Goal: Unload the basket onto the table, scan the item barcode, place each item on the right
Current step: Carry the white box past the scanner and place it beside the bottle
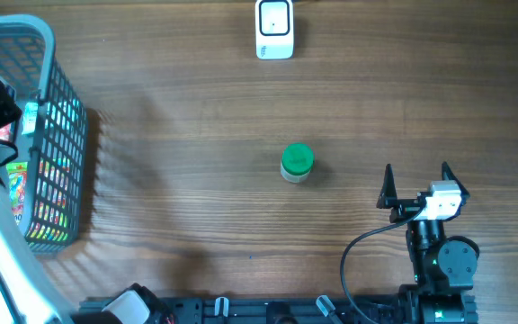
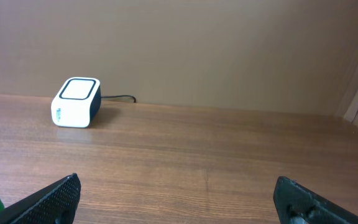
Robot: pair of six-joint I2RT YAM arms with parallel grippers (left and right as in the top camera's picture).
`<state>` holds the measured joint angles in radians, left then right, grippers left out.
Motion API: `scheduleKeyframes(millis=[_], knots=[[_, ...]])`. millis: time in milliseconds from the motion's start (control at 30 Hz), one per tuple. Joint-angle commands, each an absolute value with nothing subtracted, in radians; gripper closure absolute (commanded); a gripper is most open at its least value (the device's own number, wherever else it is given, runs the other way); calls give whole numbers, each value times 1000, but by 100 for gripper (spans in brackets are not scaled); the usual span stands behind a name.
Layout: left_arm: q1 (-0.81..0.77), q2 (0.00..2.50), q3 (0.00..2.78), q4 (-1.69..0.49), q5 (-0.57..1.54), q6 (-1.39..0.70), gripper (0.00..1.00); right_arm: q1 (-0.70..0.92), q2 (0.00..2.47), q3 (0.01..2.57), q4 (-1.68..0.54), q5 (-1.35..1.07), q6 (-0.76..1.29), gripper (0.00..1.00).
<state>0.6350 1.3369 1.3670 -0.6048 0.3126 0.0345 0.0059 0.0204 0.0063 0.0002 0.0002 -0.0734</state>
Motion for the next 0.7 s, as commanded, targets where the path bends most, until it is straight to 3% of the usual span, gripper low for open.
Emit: scheduleKeyframes(millis=[0, 133, 433, 533, 600, 667], knots=[[630, 1224, 1375, -602, 448, -13, 86, 9, 14, 5, 5, -8, -79, 0], [630, 1121, 1375, -602, 614, -38, 86, 9, 14, 5, 5, -8, -78, 0], [618, 1220, 1373, -603, 1412, -30, 87, 9, 14, 5, 5, -8, -78, 0], [555, 1289, 1373, -603, 1574, 37, 87, 9, 14, 5, 5, -8, -78, 0], [451, 1338, 1372, -648, 1577, 129, 94, 9, 14, 5, 5, -8, -79, 0], [361, 1371, 1371, -653, 1577, 183, 94, 9, 14, 5, 5, -8, -78, 0]])
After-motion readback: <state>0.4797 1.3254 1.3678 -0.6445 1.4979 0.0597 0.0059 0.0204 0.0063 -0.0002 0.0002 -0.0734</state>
